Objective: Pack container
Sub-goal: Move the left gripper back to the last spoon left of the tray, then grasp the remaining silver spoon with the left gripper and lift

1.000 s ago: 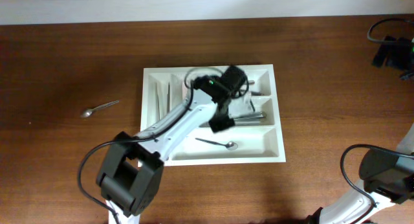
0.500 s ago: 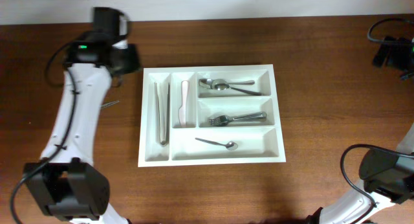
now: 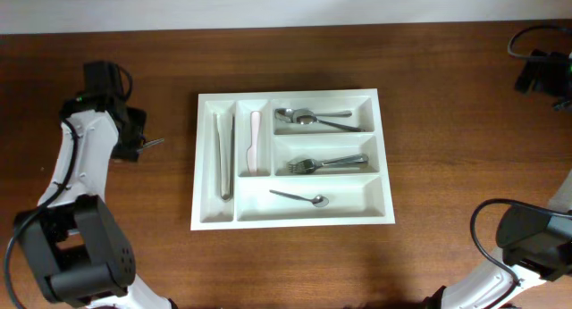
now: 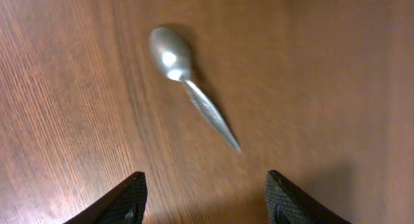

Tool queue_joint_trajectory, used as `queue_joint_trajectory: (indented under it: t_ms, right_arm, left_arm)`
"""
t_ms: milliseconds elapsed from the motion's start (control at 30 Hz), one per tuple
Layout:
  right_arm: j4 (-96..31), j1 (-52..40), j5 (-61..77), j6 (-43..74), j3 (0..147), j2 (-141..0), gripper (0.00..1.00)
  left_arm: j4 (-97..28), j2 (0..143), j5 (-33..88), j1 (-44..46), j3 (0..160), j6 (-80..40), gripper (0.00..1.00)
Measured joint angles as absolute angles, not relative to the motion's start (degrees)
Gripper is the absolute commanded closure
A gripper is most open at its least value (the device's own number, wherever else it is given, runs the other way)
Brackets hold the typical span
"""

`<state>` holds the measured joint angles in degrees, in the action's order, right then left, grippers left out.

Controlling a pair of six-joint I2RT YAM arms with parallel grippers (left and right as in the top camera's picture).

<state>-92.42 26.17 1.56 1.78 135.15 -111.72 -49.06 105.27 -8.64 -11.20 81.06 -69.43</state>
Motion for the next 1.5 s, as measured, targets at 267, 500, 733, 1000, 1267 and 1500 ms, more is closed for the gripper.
queue_joint_trajectory:
  t_ms: [267, 500, 733, 1000, 1267, 1500]
  right_arm:
    - [-92.82, 26.17, 1.56, 1.76, 135.15, -111.72, 0.01]
    - [-93.12, 26.17, 1.56, 1.78, 135.15, -111.72, 0.01]
    - [-93.19, 26.17, 1.54, 1.74, 135.15, -111.72, 0.01]
    - [-93.21, 26.17, 1.56, 1.69, 135.15, -111.72, 0.01]
    - [-93.23, 26.17, 1.54, 1.67, 135.15, -111.72, 0.01]
    - [-93.23, 26.17, 1.56, 1.69, 135.15, -111.72, 0.01]
  left_arm:
    - [-43.42, 108.51, -10.37, -12.8, 76.23, -72.97, 0.39]
    - [-42.0, 109.54, -11.03, -14.02, 76.16, -73.41, 0.39]
    - [-41.06, 112.6, -10.96, -14.06, 76.16, -73.43, 0.39]
    - [-40.97, 113.06, -9.69, -15.22, 76.16, -74.76, 0.41]
    - [-42.87, 113.06, -3.49, -17.37, 76.29, -75.96, 0.4]
    - [-47.55, 113.1, -2.72, -17.45, 83.53, -75.55, 0.35]
